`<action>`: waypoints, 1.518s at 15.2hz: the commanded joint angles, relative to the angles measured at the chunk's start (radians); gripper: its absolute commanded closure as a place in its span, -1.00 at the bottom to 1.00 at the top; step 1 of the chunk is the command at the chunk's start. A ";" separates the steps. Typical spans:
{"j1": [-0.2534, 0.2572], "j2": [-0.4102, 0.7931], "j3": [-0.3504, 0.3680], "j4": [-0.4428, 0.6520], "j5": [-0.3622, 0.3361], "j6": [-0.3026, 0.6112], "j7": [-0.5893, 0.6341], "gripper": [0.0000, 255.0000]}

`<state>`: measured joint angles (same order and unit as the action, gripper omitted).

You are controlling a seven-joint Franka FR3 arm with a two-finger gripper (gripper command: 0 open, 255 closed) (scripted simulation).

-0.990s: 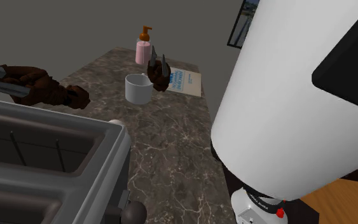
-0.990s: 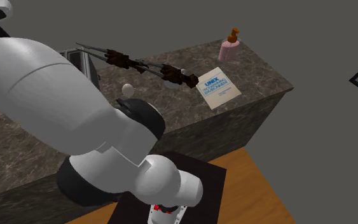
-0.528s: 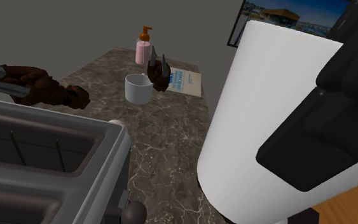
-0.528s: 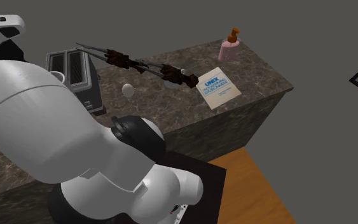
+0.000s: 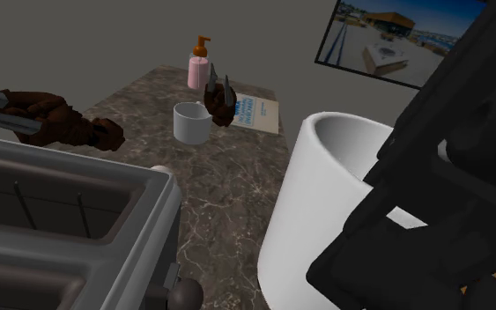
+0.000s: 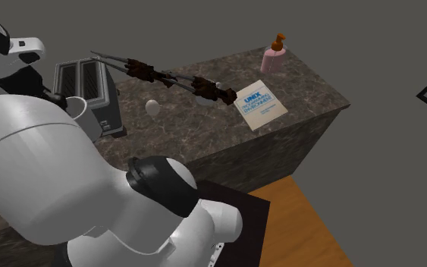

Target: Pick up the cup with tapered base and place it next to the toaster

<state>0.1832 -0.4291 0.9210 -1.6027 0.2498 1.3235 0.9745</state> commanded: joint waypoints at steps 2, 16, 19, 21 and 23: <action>0.012 -0.023 -0.007 -0.059 0.013 0.040 -0.008 1.00; 0.058 -0.105 -0.018 -0.304 0.066 0.216 -0.041 1.00; 0.064 -0.115 -0.012 -0.350 0.075 0.254 -0.045 1.00; 0.068 -0.121 -0.008 -0.379 0.082 0.279 -0.047 1.00; 0.071 -0.125 -0.002 -0.407 0.088 0.304 -0.049 1.00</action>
<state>0.2514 -0.5500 0.9170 -1.9952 0.3332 1.6152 0.9261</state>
